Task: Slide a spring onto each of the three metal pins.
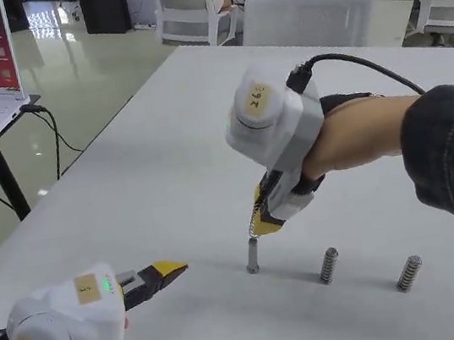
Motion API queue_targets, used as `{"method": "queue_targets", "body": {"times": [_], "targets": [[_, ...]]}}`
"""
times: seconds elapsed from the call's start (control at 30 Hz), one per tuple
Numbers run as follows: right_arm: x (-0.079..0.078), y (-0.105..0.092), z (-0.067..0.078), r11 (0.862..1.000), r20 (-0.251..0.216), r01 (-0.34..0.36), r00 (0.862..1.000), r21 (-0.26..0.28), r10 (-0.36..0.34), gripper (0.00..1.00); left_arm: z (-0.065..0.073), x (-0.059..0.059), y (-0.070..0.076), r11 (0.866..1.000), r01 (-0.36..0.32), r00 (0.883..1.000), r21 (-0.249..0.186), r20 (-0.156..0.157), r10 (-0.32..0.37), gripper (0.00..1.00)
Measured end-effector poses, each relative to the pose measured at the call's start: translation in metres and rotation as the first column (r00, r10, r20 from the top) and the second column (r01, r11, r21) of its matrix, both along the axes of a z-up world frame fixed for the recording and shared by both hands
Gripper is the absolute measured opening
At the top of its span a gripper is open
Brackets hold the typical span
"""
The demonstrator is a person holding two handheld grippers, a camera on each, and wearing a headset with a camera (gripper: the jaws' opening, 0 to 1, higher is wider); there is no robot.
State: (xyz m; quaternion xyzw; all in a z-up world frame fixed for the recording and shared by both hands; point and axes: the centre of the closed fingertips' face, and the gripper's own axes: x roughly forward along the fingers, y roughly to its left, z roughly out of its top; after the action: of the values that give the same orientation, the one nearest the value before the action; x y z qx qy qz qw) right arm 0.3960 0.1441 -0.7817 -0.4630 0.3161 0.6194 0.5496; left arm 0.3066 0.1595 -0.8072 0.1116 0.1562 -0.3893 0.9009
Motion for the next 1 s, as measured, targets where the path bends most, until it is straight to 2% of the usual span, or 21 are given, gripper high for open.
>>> {"method": "queue_targets", "body": {"times": [0.3, 0.77, 1.0], "targets": [[-0.002, 0.001, -0.006, 1.0, -0.012, -0.003, 1.0, -0.015, 0.003, 0.09, 0.0, -0.002, -0.005, 0.999, 0.03, 0.999, 0.03, 0.01, -0.03, 0.83], [0.002, 0.001, -0.015, 0.999, -0.024, 0.004, 1.0, -0.032, -0.004, 0.09, -0.002, -0.002, -0.005, 0.999, 0.038, 0.999, 0.028, 0.005, -0.039, 0.82], [0.002, 0.001, -0.03, 0.998, -0.023, 0.0, 1.0, -0.066, -0.002, 0.09, -0.002, -0.001, -0.005, 0.999, 0.042, 0.999, 0.025, 0.003, -0.042, 0.81]]}}
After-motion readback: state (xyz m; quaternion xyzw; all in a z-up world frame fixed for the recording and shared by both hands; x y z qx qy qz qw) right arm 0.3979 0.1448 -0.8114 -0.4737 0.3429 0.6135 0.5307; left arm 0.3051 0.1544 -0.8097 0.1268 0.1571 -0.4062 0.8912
